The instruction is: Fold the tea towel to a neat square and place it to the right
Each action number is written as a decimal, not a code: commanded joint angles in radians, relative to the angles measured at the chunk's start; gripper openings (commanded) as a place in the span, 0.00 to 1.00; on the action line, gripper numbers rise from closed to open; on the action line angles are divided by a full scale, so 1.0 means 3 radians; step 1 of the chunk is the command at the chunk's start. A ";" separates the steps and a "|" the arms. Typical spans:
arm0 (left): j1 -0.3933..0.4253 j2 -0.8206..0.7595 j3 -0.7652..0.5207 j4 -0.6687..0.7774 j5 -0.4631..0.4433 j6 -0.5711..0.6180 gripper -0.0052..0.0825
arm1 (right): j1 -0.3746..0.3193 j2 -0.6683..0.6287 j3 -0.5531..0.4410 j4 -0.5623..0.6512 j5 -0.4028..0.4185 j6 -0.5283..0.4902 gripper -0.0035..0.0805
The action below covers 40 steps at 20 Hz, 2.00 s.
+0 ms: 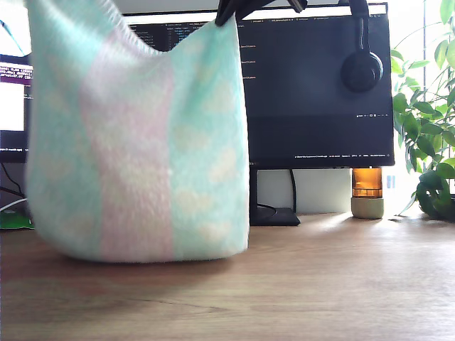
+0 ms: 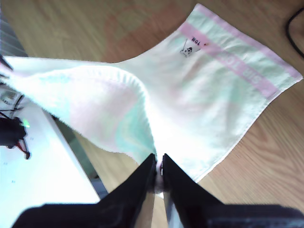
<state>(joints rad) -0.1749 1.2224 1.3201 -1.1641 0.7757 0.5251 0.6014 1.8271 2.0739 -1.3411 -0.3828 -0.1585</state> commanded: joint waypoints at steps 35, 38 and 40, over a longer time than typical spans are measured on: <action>-0.1165 -0.1194 -0.1485 -0.0539 0.0027 -0.1408 0.03 | 0.0525 -0.2346 -0.3182 0.0224 -0.0126 0.0530 0.03; -0.1294 -0.1293 -0.1486 -0.0590 0.0132 -0.1471 0.03 | 0.0525 -0.2457 -0.3183 0.0108 -0.0179 0.0530 0.03; -0.1335 -0.1315 -0.1486 -0.0570 0.0126 -0.1492 0.03 | 0.0524 -0.2463 -0.3183 0.0164 -0.0174 0.0529 0.03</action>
<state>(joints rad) -0.5724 0.8330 0.8883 -1.3190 0.8188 0.0811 0.7612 1.0809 1.1328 -1.2816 -0.4576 -0.0002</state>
